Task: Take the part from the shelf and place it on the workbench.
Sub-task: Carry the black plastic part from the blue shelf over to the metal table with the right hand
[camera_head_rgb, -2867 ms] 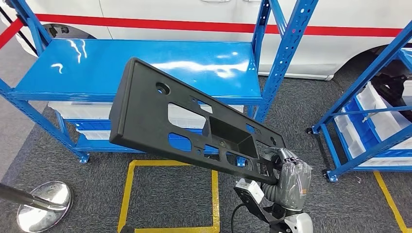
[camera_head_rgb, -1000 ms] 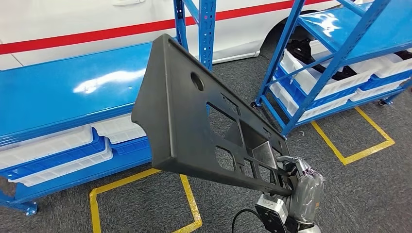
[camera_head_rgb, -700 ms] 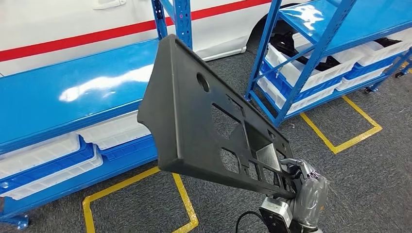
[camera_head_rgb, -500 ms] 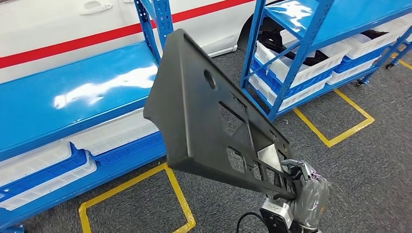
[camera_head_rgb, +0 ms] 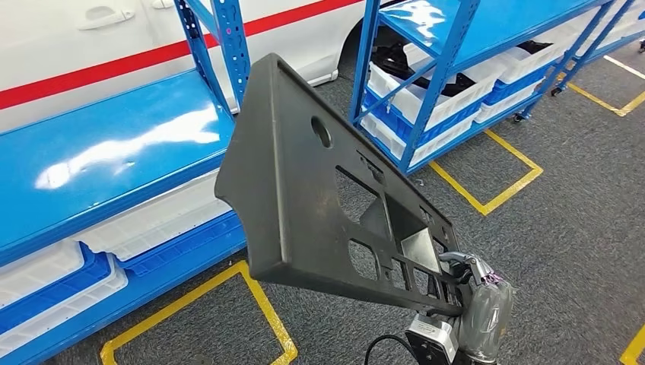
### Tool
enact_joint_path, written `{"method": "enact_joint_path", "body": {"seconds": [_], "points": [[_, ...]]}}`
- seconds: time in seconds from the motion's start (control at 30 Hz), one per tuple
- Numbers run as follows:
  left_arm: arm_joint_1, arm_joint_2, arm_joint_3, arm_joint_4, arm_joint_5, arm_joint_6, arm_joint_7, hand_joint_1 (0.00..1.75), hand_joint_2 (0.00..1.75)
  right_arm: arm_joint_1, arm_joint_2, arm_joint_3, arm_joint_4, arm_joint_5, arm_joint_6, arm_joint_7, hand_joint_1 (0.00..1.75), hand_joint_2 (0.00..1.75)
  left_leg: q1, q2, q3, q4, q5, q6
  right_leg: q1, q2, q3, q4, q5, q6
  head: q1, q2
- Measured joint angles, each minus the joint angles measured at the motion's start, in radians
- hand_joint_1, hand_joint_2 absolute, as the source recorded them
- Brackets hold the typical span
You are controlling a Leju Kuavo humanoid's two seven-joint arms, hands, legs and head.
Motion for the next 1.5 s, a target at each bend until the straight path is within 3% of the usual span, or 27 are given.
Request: {"method": "enact_joint_path", "body": {"seconds": [0.07,0.1,0.13,0.2,0.27,0.37,0.43,0.5,0.57,0.6,0.63,0.7,0.73,0.77,0.83,0.87,0.9,0.93,1.0,1.07,1.1,1.17,1.23,1.3,1.37,1.43,1.5], "points": [[0.001,0.000,0.000,0.000,0.000,0.000,0.000,0.00,1.75,0.003,0.000,-0.001,0.000,-0.003,0.000,-0.002,1.71,1.75,-0.001,0.021,0.000,0.001,-0.002,0.000,-0.004,-0.006,-0.034,0.068,-0.013,0.004,0.000,0.000],[0.001,0.000,0.000,0.000,0.000,0.000,0.000,0.00,1.75,0.004,0.000,-0.001,0.000,-0.004,0.000,-0.004,1.71,1.75,0.000,0.032,0.001,0.001,-0.004,-0.001,-0.006,-0.009,-0.024,0.049,0.007,0.005,0.000,0.000],[0.001,0.000,0.000,0.000,0.000,0.000,-0.001,0.00,1.75,0.004,0.000,-0.002,-0.001,-0.005,0.000,-0.005,1.71,1.75,0.000,0.042,0.004,0.002,-0.007,-0.004,-0.007,-0.019,0.005,-0.007,0.041,0.004,0.000,0.000],[0.000,0.000,0.000,0.000,0.000,0.000,-0.001,0.00,1.75,0.004,0.000,-0.003,-0.002,-0.007,0.000,-0.009,1.71,1.75,-0.003,0.059,0.009,0.005,-0.014,-0.012,-0.001,-0.063,0.072,-0.138,0.090,-0.003,0.000,0.000],[0.000,0.000,0.000,0.000,0.000,0.000,-0.001,0.00,1.75,0.005,0.001,-0.003,-0.004,-0.009,0.000,-0.011,1.71,1.75,-0.008,0.075,0.014,0.006,-0.020,-0.023,0.008,-0.083,0.097,-0.193,0.098,-0.014,0.000,0.000],[-0.002,0.000,0.000,0.000,0.000,0.000,-0.002,0.00,1.75,0.010,0.003,-0.004,-0.006,-0.012,0.000,-0.012,1.71,1.75,-0.010,0.093,0.018,0.009,-0.032,-0.036,0.009,-0.051,0.095,-0.199,0.102,-0.030,0.000,0.000],[-0.002,0.000,0.000,0.000,-0.001,0.000,-0.002,0.00,1.75,0.012,0.006,-0.005,-0.009,-0.012,-0.001,-0.012,1.71,1.75,-0.008,0.063,-0.003,0.064,-0.074,-0.043,0.004,-0.030,0.096,-0.205,0.107,-0.042,-0.001,0.000],[-0.001,0.001,0.000,0.000,-0.001,0.000,-0.002,0.00,1.75,0.012,0.010,-0.006,-0.010,-0.013,-0.001,-0.012,1.71,1.75,-0.007,0.018,-0.061,0.191,-0.140,-0.045,0.003,-0.009,0.095,-0.205,0.109,-0.049,-0.002,0.000],[0.003,0.001,0.000,0.000,-0.001,0.000,-0.002,0.00,1.75,0.014,0.011,-0.006,-0.010,-0.013,-0.001,-0.012,1.71,1.75,-0.007,0.001,-0.110,0.288,-0.165,-0.044,0.005,0.017,0.095,-0.204,0.109,-0.051,-0.002,0.000],[0.004,0.001,0.000,0.000,-0.001,0.000,-0.002,0.00,1.75,0.015,0.011,-0.006,-0.010,-0.014,-0.001,-0.012,1.71,1.75,-0.007,-0.003,-0.112,0.285,-0.148,-0.042,0.005,0.031,0.096,-0.203,0.108,-0.051,-0.002,0.000],[0.004,0.001,0.000,0.000,-0.001,0.000,-0.002,0.00,1.75,0.015,0.011,-0.006,-0.010,-0.014,-0.001,-0.012,1.71,1.75,-0.007,-0.008,-0.096,0.243,-0.114,-0.040,0.005,0.046,0.097,-0.202,0.108,-0.051,-0.002,0.000],[0.004,0.001,0.000,0.000,-0.001,0.000,-0.002,0.00,1.75,0.016,0.011,-0.006,-0.010,-0.014,-0.001,-0.012,1.71,1.75,-0.005,-0.052,-0.042,0.106,-0.041,-0.032,0.005,0.072,0.098,-0.198,0.106,-0.048,-0.002,0.000],[0.003,0.002,0.000,0.000,-0.001,-0.001,-0.002,0.00,1.75,0.016,0.011,-0.006,-0.010,-0.014,-0.001,-0.012,1.71,1.75,-0.003,-0.075,-0.021,0.056,-0.022,-0.029,0.004,0.083,0.094,-0.195,0.106,-0.044,-0.002,0.000],[0.003,0.003,0.000,0.000,-0.001,-0.001,-0.002,0.00,1.75,0.016,0.011,-0.006,-0.010,-0.014,-0.001,-0.012,1.71,1.75,-0.004,-0.094,-0.011,0.027,-0.015,-0.027,0.003,0.094,0.090,-0.193,0.107,-0.039,-0.002,0.000],[0.000,0.003,0.000,0.000,-0.001,-0.001,-0.002,0.00,1.75,0.018,0.011,-0.006,-0.010,-0.014,-0.001,-0.012,1.71,1.75,-0.005,-0.087,-0.007,0.018,-0.016,-0.024,-0.001,0.116,0.082,-0.193,0.112,-0.025,-0.002,0.000],[-0.001,0.002,0.000,0.000,-0.001,-0.001,-0.002,0.00,1.75,0.020,0.011,-0.006,-0.010,-0.014,-0.001,-0.012,1.71,1.75,-0.004,-0.075,-0.005,0.013,-0.013,-0.019,-0.002,0.115,0.079,-0.190,0.111,-0.020,-0.002,0.000],[-0.001,0.002,0.001,0.000,-0.001,-0.001,-0.002,0.00,1.75,0.022,0.011,-0.006,-0.010,-0.014,-0.001,-0.012,1.71,1.75,-0.003,-0.061,-0.002,0.008,-0.010,-0.012,0.000,0.096,0.072,-0.177,0.102,-0.015,-0.001,0.000],[-0.001,0.002,0.001,0.000,-0.001,-0.001,-0.002,0.00,1.75,0.022,0.011,-0.006,-0.010,-0.014,-0.002,-0.012,1.71,1.75,-0.001,-0.047,0.000,0.003,-0.007,-0.006,0.003,0.069,0.057,-0.144,0.082,-0.010,-0.001,0.000],[0.000,0.002,0.001,0.000,-0.001,-0.001,-0.002,0.00,1.75,0.021,0.011,-0.006,-0.010,-0.014,-0.002,-0.012,1.71,1.75,-0.004,-0.019,0.003,-0.001,-0.007,0.002,0.002,0.010,0.001,-0.025,0.019,-0.001,0.000,0.000],[0.002,0.002,0.001,0.000,-0.001,-0.002,-0.002,0.00,1.75,0.022,0.011,-0.007,-0.010,-0.013,-0.002,-0.010,1.71,1.75,-0.006,0.010,0.004,0.000,-0.010,0.004,-0.004,-0.006,-0.049,0.077,-0.014,0.005,0.000,0.000],[0.002,0.002,0.001,0.000,-0.001,-0.003,-0.002,0.00,1.75,0.023,0.011,-0.007,-0.010,-0.013,-0.002,-0.009,1.71,1.75,-0.007,0.024,0.005,0.000,-0.012,0.003,-0.006,-0.009,-0.050,0.079,-0.003,0.007,0.000,0.000],[0.001,0.002,0.001,0.000,-0.001,-0.005,-0.002,0.00,1.75,0.023,0.011,-0.007,-0.010,-0.012,-0.002,-0.007,1.71,1.75,-0.007,0.048,0.013,0.000,-0.018,-0.001,-0.007,-0.028,0.009,-0.031,0.061,0.006,0.000,0.000],[0.000,0.001,0.001,0.000,-0.001,-0.006,-0.002,0.00,1.75,0.022,0.011,-0.007,-0.010,-0.011,-0.002,-0.006,1.71,1.75,-0.010,0.066,0.021,0.001,-0.025,-0.008,0.002,-0.069,0.078,-0.158,0.100,-0.006,0.000,0.000],[-0.002,0.001,0.001,0.000,-0.002,-0.008,-0.002,0.00,1.75,0.023,0.011,-0.007,-0.010,-0.010,-0.002,-0.003,1.71,1.75,-0.013,0.082,0.026,0.001,-0.031,-0.017,0.012,-0.082,0.094,-0.196,0.101,-0.019,0.000,0.000],[-0.003,0.000,0.001,0.000,-0.002,-0.009,-0.003,0.00,1.75,0.027,0.012,-0.007,-0.011,-0.008,-0.002,-0.001,1.71,1.75,-0.013,0.095,0.031,0.001,-0.037,-0.027,0.011,-0.060,0.094,-0.203,0.105,-0.029,0.000,0.000],[-0.003,-0.001,0.001,0.000,-0.003,-0.010,-0.004,0.00,1.75,0.029,0.013,-0.008,-0.013,-0.006,-0.002,0.000,1.71,1.75,-0.011,0.066,0.022,0.035,-0.065,-0.036,0.004,-0.039,0.100,-0.215,0.113,-0.042,0.000,0.000],[-0.001,-0.001,0.001,0.000,-0.003,-0.010,-0.005,0.00,1.75,0.030,0.015,-0.009,-0.015,-0.002,-0.002,0.000,1.71,1.75,-0.007,0.015,-0.027,0.146,-0.127,-0.042,0.001,-0.020,0.102,-0.220,0.117,-0.052,-0.001,0.000]]}}
